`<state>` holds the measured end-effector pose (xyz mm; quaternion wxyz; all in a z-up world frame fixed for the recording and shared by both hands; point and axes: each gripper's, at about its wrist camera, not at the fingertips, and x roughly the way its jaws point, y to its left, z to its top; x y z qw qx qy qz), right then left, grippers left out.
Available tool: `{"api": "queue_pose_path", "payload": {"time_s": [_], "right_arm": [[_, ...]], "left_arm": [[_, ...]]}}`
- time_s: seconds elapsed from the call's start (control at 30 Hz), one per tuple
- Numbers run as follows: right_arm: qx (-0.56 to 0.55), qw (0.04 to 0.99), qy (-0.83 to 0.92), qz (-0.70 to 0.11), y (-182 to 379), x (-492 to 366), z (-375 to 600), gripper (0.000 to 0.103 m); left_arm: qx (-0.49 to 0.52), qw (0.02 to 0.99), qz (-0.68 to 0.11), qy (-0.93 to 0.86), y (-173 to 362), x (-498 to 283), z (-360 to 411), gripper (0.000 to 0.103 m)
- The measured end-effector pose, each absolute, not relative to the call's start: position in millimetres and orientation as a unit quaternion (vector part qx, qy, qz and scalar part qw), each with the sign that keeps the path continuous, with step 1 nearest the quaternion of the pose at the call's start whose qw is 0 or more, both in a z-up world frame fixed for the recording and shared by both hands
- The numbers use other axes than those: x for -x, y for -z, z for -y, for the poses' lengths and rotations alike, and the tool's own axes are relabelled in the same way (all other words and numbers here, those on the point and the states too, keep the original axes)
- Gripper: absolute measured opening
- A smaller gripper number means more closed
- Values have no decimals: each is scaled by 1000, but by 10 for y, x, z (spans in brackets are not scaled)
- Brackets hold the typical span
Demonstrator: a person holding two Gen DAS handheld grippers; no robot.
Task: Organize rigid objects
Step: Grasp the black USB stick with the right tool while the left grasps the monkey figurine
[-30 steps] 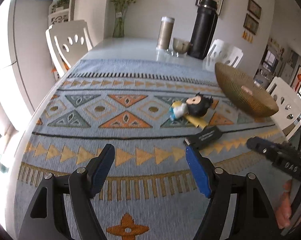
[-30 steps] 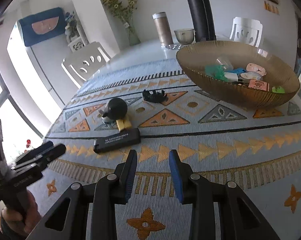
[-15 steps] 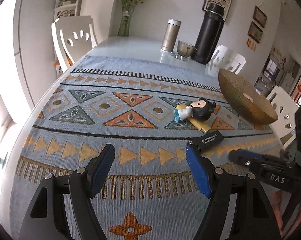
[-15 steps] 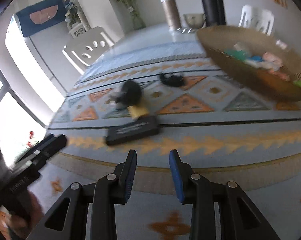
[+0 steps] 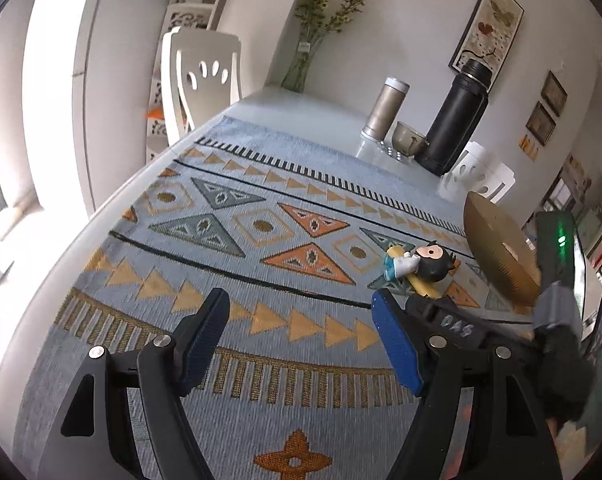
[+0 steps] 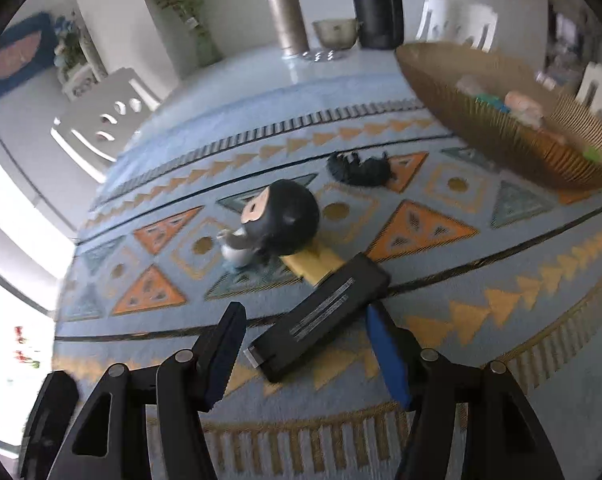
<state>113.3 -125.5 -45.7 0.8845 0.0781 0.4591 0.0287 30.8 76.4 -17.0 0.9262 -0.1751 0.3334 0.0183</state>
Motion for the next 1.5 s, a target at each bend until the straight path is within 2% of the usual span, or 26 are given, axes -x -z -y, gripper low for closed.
{"api": "queue_pose_path", "payload": {"time_s": [0.03,0.1,0.33,0.57,0.8,0.93,0.97,1.03,1.07,1.1,1.23,1.27,1.3,1.5], "right_arm": [[-64,885,-27,-460,465,-1125,1253,61],[-53,885,-36,-461,445,-1085,1339,53],[-80,883,-52,-460,472,-893,2248,51],[-107,882,-115,-445,479,-882,2520,52],[-30,875,-159,-457,477,-1054,2230,55],[24,870,-185,-456,497,-1192,2071,55],[31,872,-186,-452,503,-1214,2039,55],[40,874,-185,-447,520,-1206,2000,41],[51,877,-182,-442,516,-1188,1971,30],[55,877,-184,-440,517,-1168,1946,25],[40,880,-184,-436,497,-1053,2013,24],[23,880,-187,-435,470,-1001,2072,24],[7,880,-191,-435,438,-943,2134,24],[0,892,-162,-421,297,-434,2402,24]], "left_arm": [[174,926,-334,-17,171,-307,-763,72],[165,923,-347,-3,181,-344,-712,72],[118,878,-448,116,190,-826,-405,72],[16,886,-435,162,137,-1263,98,72],[-14,884,-434,174,249,-1553,289,71],[-19,886,-426,184,265,-1606,359,59],[-18,885,-425,189,264,-1614,380,51],[-26,893,-410,185,220,-1568,402,42],[-30,895,-406,183,202,-1548,410,40],[-31,895,-407,182,180,-1513,410,40],[-24,898,-404,173,84,-1305,327,39],[-22,898,-404,172,54,-1252,306,35],[-20,900,-401,170,4,-1145,272,16],[-7,893,-419,168,-108,-680,173,15]]}}
